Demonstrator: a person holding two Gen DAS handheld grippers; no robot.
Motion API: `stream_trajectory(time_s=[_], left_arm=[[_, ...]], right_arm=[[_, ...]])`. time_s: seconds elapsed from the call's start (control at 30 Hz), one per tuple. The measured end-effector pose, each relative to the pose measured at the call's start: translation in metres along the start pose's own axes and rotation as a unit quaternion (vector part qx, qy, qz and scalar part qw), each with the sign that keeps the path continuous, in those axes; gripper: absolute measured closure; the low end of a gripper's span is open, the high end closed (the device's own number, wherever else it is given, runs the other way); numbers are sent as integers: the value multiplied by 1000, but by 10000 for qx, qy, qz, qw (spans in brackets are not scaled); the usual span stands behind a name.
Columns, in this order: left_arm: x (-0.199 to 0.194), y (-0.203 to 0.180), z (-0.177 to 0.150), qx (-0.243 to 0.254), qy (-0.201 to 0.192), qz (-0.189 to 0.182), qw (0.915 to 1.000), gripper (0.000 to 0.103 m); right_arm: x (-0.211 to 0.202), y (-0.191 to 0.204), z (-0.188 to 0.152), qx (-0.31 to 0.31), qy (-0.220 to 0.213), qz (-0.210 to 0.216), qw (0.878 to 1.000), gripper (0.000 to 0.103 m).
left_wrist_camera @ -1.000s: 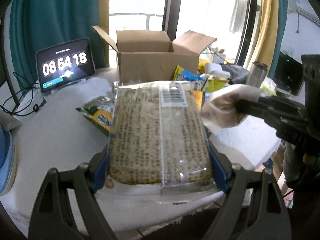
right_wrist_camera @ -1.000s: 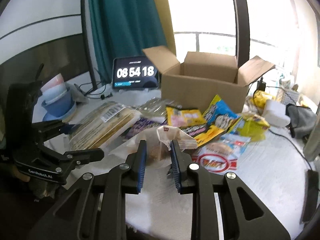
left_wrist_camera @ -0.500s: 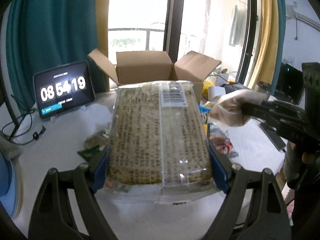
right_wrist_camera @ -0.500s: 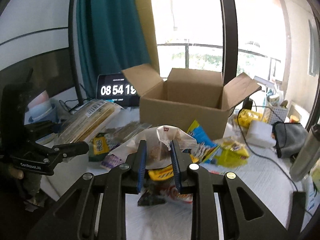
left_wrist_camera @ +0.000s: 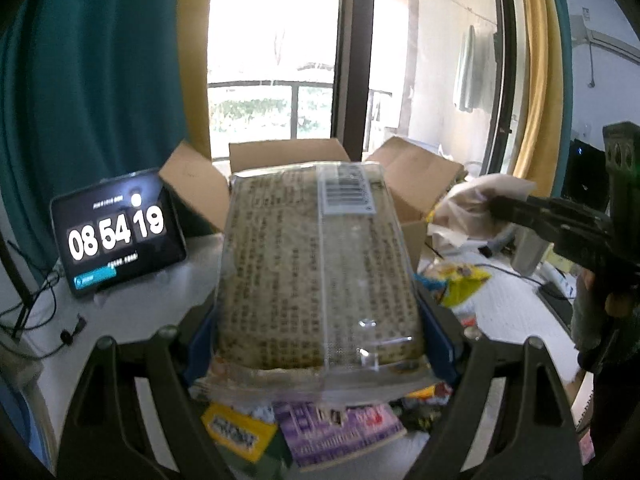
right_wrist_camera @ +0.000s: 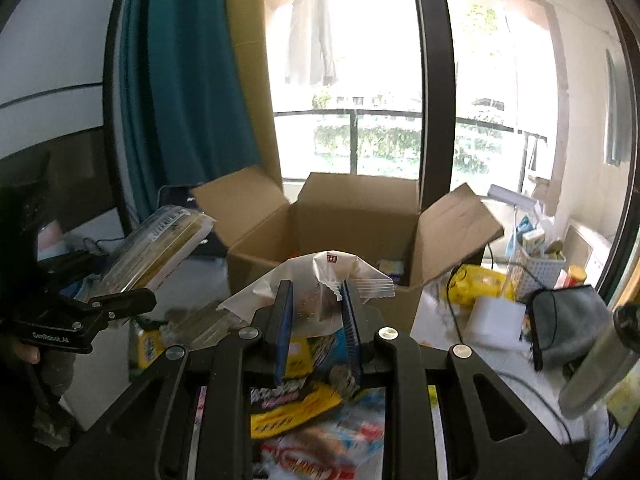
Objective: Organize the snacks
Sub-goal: 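Carry both packages into the cardboard box and open both tools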
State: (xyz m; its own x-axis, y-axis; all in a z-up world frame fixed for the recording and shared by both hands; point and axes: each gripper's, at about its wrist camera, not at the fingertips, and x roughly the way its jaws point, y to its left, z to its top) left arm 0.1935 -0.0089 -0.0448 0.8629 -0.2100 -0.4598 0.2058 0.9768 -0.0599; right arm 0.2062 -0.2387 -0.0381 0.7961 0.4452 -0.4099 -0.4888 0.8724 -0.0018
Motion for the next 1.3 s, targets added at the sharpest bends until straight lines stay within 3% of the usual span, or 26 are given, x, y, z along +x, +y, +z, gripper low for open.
stream_trajectory(time_s=[0.47,0.87,1.0,1.17,1.23,1.27,1.3], left_arm=[[53,16,51,176,-255,164,9994,18],[142,42,87,63,18,419,9991,16],[178,53,95,18,275,655,9975,7],[192,59,104,-96,453,465,9978,5],[190,59,105,-146,395,395,9983,4],[187,59,105,-183,347,386,9985,4],[185,59,105,-199,325,391,9985,4]], right_arm=[[44,-29,37,-50,-306,-120,9994,78],[108,-43,63,-23,-266,-192,9995,78],[132,-50,66,46,-203,-259,9994,78],[165,-65,64,166,-67,-436,9989,77],[173,-70,65,238,-69,-477,9986,71],[176,-73,66,276,-55,-472,9985,53],[178,-76,67,331,-68,-469,9983,28]])
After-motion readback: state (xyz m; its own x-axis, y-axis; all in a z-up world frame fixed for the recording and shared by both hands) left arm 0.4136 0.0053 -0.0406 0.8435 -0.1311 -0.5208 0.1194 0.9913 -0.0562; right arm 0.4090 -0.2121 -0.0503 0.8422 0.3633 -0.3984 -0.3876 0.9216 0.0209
